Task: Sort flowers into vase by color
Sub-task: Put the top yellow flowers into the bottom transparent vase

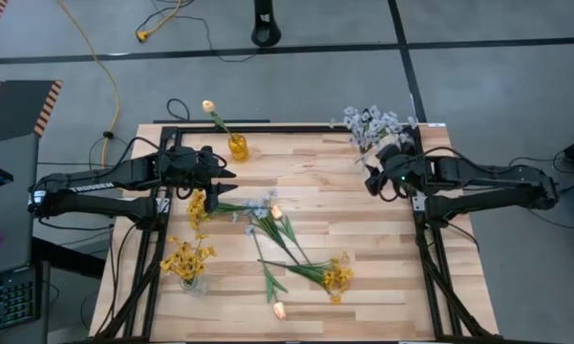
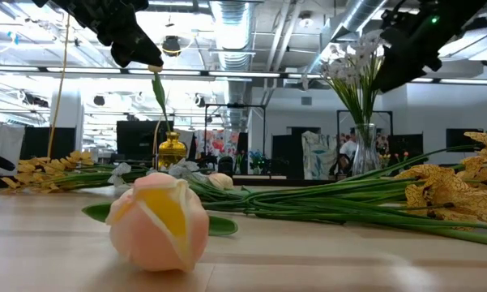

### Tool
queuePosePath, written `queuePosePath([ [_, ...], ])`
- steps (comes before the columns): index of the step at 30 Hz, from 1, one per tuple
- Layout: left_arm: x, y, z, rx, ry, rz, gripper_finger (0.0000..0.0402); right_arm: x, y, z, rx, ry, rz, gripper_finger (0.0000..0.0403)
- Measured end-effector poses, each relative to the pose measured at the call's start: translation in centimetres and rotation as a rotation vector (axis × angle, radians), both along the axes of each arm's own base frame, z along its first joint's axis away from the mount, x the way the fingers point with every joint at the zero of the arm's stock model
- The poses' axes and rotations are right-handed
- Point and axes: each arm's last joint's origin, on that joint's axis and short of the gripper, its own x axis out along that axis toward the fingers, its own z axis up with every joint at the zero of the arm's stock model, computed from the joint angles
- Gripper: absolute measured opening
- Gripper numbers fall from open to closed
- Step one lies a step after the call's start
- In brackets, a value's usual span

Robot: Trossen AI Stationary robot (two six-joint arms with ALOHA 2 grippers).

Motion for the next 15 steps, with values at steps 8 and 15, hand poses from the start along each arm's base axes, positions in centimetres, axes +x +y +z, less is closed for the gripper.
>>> queuePosePath([
  [8, 0.0, 0.0, -0.01, 0.0, 0.0, 0.0, 0.0146, 0.13, 0.58, 0.18, 0.171, -0.015, 0.155, 0.024],
  [15, 0.0, 0.0, -0.01, 0.0, 0.0, 0.0, 0.0146, 0.76, 0.84, 0.04, 0.313, -0.084, 0.162, 0.024],
])
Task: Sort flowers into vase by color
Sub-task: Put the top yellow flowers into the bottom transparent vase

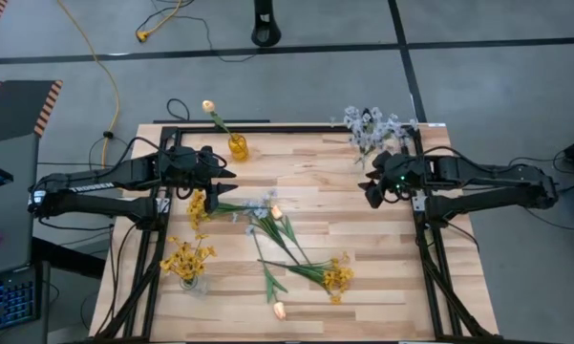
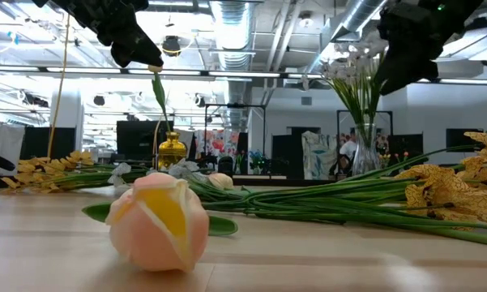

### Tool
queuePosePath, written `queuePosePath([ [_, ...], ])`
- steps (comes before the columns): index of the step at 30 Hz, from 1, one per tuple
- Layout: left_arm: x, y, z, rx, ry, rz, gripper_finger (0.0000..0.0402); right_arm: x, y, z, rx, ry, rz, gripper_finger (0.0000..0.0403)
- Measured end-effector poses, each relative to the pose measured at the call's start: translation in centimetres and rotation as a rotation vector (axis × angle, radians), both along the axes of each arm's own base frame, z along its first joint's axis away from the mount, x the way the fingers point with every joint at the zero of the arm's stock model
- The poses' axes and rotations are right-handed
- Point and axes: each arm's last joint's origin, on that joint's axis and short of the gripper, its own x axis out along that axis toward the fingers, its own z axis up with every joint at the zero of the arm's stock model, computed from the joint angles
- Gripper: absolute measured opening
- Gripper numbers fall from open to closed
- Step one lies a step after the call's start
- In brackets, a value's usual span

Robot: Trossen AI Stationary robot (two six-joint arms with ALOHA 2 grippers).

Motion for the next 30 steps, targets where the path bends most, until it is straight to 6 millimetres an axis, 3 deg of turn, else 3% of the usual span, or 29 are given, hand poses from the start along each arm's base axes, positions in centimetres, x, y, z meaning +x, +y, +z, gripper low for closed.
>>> queuePosePath([
  [17, -0.9, -0.4, -1.3, -0.091, 0.154, -0.033, 0.0146, 2.1, 0.9, -1.4, 0.043, 0.063, 0.049, 0.024],
  [25, -0.8, -0.4, -1.6, -0.076, 0.187, -0.048, 0.0146, 2.7, 2.3, -0.7, 0.037, -0.022, 0.132, 0.024],
  [30, 0.1, -0.2, -2.9, -0.102, 0.275, -0.051, 0.0146, 4.0, 3.0, -0.6, 0.033, -0.089, 0.166, 0.024],
])
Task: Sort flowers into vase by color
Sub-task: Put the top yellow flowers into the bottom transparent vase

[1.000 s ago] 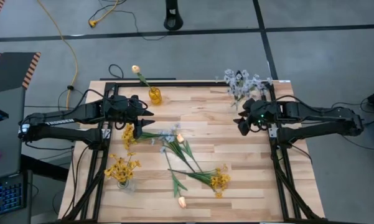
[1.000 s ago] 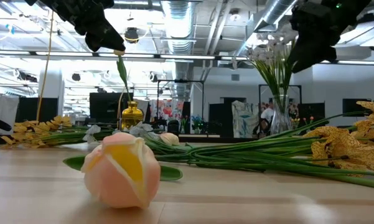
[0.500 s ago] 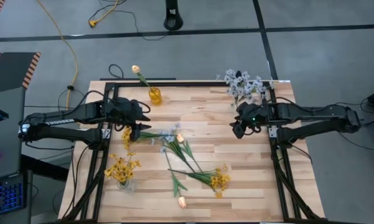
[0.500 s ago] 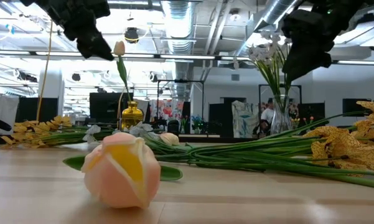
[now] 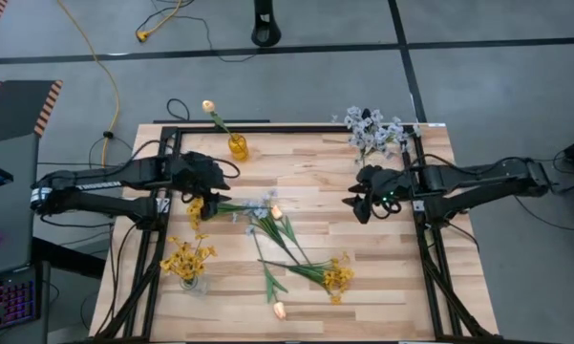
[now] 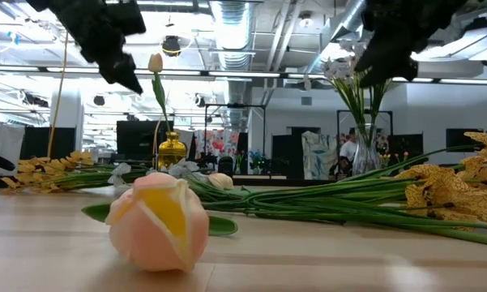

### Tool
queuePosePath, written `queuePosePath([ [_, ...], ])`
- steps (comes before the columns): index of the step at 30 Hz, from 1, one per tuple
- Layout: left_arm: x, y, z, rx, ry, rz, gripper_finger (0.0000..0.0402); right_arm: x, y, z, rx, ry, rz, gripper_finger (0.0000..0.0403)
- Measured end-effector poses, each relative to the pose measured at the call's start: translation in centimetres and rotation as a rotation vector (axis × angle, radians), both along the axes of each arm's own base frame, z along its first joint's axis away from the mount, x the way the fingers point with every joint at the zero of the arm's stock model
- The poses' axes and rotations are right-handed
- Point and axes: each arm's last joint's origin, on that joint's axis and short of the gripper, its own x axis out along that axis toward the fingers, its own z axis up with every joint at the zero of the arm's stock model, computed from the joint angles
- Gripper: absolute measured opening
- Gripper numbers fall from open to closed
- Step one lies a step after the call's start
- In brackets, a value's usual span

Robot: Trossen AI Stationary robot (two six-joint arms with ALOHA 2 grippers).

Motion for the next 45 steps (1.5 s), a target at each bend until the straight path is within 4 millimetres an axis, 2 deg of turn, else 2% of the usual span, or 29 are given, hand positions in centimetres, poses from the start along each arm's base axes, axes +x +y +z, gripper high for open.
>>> queuePosePath([
  [6, 1.8, 0.3, -2.4, -0.016, 0.147, -0.091, 0.0146, 2.0, 0.8, -0.6, -0.004, -0.035, 0.033, 0.024],
  [11, 2.9, 0.6, -4.1, -0.009, 0.242, -0.139, 0.0146, 3.4, 1.2, -1.9, -0.009, 0.009, 0.048, 0.024],
  [17, 3.7, 0.8, -5.7, 0.011, 0.329, -0.192, 0.0146, 4.8, 1.5, -3.8, -0.016, 0.086, 0.052, 0.024],
  [25, 4.5, 1.1, -7.8, 0.043, 0.453, -0.227, 0.0146, 6.5, 1.7, -5.6, -0.019, 0.107, 0.054, 0.024],
  [38, 5.5, 1.5, -11.1, 0.041, 0.614, -0.244, 0.0146, 7.2, 1.7, -6.6, -0.019, 0.134, 0.051, 0.024],
  [45, 5.6, 1.5, -11.9, 0.031, 0.651, -0.241, 0.0141, 7.2, 1.7, -6.6, -0.019, 0.134, 0.052, 0.024],
])
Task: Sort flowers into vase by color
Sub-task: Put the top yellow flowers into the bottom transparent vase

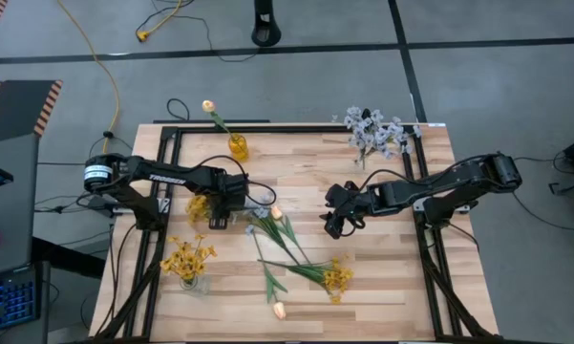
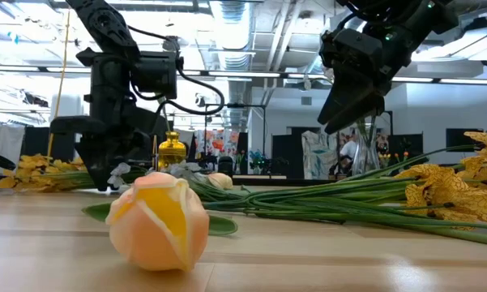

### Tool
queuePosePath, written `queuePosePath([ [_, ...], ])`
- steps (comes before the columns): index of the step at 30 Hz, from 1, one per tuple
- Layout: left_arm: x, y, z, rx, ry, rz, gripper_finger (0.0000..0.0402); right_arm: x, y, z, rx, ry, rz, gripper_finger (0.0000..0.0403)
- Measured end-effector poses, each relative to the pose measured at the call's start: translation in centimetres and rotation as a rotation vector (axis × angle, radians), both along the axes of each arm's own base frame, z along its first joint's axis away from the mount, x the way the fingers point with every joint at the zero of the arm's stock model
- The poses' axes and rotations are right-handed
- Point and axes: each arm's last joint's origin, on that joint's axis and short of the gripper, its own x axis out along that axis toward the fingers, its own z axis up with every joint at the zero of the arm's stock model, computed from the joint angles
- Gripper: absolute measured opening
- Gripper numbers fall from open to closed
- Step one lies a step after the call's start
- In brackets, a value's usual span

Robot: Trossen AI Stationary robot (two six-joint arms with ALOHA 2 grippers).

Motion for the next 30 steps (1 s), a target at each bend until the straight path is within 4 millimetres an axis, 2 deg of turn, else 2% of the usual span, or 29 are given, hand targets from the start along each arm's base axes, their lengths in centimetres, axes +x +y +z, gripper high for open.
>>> queuePosePath([
  [3, -0.1, 0.0, 0.0, -0.001, 0.016, 0.001, 0.0122, 0.1, 0.0, 0.1, 0.001, -0.008, -0.001, 0.024],
  [9, -0.5, 0.0, 0.0, 0.014, 0.059, 0.032, 0.0059, 0.4, 0.0, 0.4, 0.006, -0.056, 0.0, 0.024],
  [14, -0.1, 0.1, 1.2, 0.028, 0.082, 0.04, 0.0011, 0.7, 0.1, 0.6, -0.002, -0.094, 0.012, 0.024],
  [23, 2.3, 0.8, 4.9, 0.088, -0.008, 0.0, 0.0018, 1.3, 0.1, 1.3, -0.077, -0.169, 0.083, 0.024],
  [30, 4.2, 1.2, 8.2, 0.118, -0.124, -0.02, 0.0019, 1.9, 0.0, 2.3, -0.25, -0.253, 0.121, 0.024],
])
